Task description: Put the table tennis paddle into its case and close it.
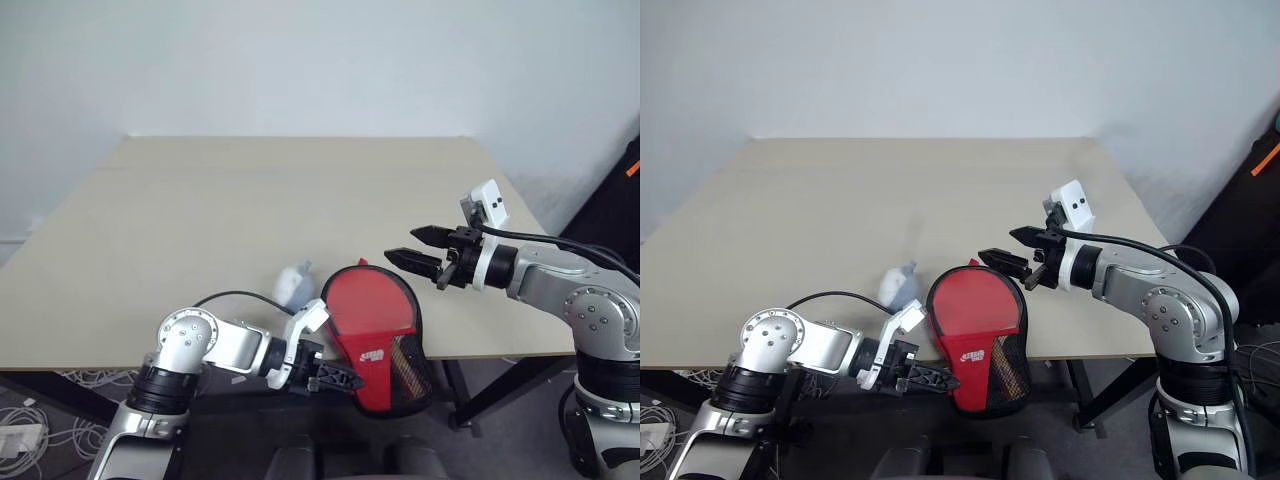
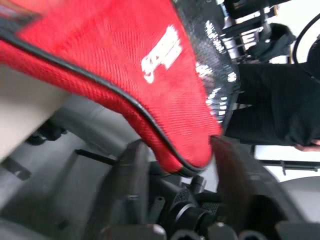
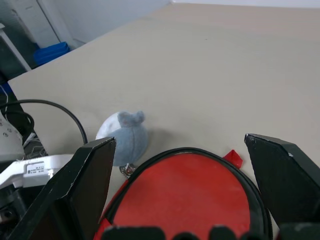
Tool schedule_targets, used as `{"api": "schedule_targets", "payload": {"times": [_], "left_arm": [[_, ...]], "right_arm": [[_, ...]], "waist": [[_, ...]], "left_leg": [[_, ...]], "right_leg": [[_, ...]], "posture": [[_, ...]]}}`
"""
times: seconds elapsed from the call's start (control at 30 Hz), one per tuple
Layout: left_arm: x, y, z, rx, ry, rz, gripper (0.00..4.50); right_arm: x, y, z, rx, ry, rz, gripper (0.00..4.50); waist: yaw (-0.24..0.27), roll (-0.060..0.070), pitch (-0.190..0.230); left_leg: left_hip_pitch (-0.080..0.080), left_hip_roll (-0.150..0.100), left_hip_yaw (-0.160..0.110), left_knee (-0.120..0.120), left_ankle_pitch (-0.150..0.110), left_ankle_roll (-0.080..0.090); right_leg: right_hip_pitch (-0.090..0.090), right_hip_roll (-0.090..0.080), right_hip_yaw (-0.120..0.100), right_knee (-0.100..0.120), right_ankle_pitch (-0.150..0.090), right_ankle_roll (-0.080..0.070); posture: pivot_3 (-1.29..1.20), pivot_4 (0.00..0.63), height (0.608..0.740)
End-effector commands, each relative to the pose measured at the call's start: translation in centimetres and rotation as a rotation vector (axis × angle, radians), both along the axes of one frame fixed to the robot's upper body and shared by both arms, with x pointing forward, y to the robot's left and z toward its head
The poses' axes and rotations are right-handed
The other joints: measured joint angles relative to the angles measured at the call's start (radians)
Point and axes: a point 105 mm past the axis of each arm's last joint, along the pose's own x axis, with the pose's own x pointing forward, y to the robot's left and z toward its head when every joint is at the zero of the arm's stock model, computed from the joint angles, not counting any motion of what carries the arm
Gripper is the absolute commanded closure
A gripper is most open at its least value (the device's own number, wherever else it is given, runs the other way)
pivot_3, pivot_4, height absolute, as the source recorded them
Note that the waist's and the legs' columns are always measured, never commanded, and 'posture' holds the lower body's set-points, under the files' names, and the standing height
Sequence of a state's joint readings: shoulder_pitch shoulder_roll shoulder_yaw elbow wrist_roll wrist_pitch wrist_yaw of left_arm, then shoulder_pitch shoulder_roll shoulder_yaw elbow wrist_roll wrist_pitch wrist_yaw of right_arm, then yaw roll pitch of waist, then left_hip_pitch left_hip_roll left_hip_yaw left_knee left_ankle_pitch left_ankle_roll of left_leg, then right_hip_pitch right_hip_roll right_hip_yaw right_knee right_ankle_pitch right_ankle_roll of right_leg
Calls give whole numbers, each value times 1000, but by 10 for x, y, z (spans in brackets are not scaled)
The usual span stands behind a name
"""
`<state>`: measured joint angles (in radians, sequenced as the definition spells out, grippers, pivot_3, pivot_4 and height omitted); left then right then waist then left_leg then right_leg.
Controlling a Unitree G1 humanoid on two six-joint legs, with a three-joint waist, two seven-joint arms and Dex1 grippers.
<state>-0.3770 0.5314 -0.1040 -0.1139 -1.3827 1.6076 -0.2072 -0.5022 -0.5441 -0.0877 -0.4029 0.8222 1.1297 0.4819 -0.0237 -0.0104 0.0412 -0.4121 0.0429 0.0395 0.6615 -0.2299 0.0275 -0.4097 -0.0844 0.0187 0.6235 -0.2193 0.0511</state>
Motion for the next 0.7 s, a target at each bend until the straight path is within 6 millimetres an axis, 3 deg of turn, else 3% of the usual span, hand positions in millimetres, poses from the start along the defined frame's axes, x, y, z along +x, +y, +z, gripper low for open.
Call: {"api": "schedule_targets", "payload": {"times": [0.03,0.13,0.2,0.27,0.33,0.57,0.63,0.7], "left_arm": [[9,14,18,16,-85,-4,1047],[13,27,26,60,-159,-8,51],[14,34,38,48,-212,-28,17],[23,38,63,-7,-319,-36,17],[40,41,89,-74,-424,-4,17],[108,80,144,-94,-818,246,17],[118,93,144,-43,-907,291,0],[119,98,127,4,-920,297,0]], "right_arm": [[2,2,13,13,-57,6,0],[2,2,13,12,-56,6,0],[3,3,12,14,-54,10,0],[4,7,10,18,-46,19,0],[4,12,7,25,-37,31,0],[14,29,-11,36,-3,21,0],[22,31,-17,16,-2,-18,414],[27,35,-23,-9,-14,-38,953]], "waist": [[0,0,0],[-1,0,0],[-1,0,0],[0,-1,2],[2,-1,2],[-4,0,3],[-6,0,3],[-6,0,3]], "left_leg": [[0,0,0,0,0,0],[0,0,0,0,0,0],[0,0,1,0,-2,-4],[0,0,1,-1,-2,-4],[0,1,1,-1,-2,-5],[0,1,1,-2,0,-1],[-1,1,1,-2,0,0],[-1,1,1,-2,0,0]], "right_leg": [[0,0,0,0,0,0],[-1,0,0,0,0,0],[-1,0,0,0,0,0],[-1,-1,0,-1,0,0],[-1,-1,-1,0,0,0],[-2,0,-1,0,0,0],[-2,0,-1,0,0,0],[-2,0,-1,0,0,0]], "posture": [[0,0,740],[0,0,740],[0,0,740],[0,0,740],[0,0,740],[0,0,740],[0,0,740],[0,0,740]]}}
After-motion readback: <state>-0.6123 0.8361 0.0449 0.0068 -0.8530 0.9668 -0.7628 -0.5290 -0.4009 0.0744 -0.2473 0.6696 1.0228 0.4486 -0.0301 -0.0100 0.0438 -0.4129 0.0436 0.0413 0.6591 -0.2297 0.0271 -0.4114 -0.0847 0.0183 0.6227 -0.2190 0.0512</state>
